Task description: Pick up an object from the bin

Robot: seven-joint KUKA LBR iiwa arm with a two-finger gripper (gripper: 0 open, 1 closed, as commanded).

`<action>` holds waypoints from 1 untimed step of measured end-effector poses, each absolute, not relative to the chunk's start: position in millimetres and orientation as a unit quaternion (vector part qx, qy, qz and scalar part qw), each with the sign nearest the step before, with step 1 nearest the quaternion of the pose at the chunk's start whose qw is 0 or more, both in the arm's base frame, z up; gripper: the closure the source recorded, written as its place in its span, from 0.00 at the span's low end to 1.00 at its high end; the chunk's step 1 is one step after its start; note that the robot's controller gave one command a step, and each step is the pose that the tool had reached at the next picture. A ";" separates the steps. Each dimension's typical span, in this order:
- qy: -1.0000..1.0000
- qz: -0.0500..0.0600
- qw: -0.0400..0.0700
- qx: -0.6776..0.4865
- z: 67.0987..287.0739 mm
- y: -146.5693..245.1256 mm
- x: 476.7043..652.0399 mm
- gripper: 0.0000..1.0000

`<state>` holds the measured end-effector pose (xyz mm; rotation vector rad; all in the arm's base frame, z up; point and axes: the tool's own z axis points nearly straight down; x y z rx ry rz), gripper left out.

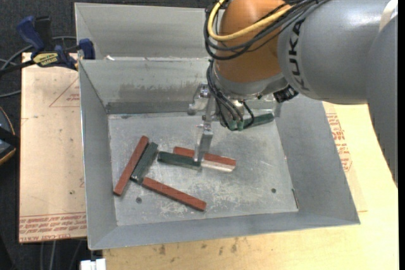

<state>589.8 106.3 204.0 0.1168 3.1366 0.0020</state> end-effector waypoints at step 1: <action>1.000 0.001 0.004 0.005 168.4 105.5 582.3 0.00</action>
Offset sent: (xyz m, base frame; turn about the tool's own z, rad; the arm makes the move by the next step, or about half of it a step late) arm -0.0185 -0.0044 -0.1328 -0.0188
